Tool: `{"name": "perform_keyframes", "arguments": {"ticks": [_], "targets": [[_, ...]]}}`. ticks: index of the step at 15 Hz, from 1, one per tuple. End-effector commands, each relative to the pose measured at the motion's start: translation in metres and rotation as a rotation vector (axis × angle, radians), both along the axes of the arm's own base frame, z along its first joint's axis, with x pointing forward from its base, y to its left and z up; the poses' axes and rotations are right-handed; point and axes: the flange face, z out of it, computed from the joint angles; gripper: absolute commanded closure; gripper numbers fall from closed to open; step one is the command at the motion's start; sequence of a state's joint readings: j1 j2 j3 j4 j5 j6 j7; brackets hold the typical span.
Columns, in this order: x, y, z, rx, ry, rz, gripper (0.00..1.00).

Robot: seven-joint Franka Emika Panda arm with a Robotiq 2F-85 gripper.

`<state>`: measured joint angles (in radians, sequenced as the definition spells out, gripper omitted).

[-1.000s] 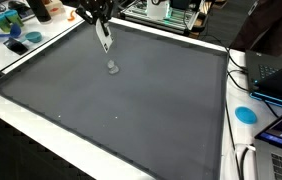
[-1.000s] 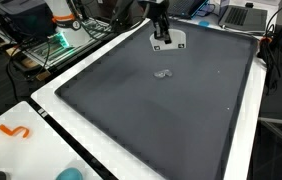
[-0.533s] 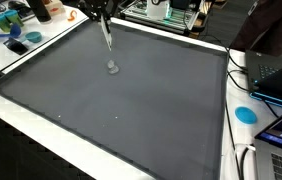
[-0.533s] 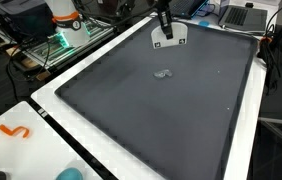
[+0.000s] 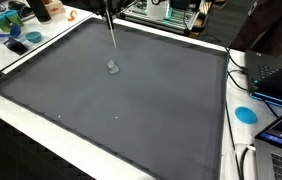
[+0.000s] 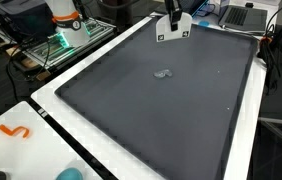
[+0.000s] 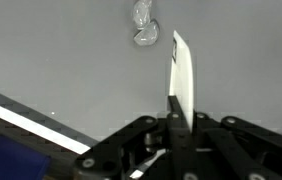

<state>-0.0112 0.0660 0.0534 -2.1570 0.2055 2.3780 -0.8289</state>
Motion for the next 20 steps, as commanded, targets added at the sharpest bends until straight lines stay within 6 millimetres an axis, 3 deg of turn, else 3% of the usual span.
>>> {"name": "perform_keyframes", "arguments": {"ticks": [1, 8, 18, 20], "targets": [[0.001, 0.014, 0.019, -0.058, 0.052, 0.018, 0.99], [0.012, 0.034, 0.049, -0.105, 0.077, 0.036, 0.99], [0.014, 0.032, 0.045, -0.078, 0.059, 0.042, 0.99], [0.015, 0.028, 0.03, -0.07, 0.07, 0.04, 0.99]]}}
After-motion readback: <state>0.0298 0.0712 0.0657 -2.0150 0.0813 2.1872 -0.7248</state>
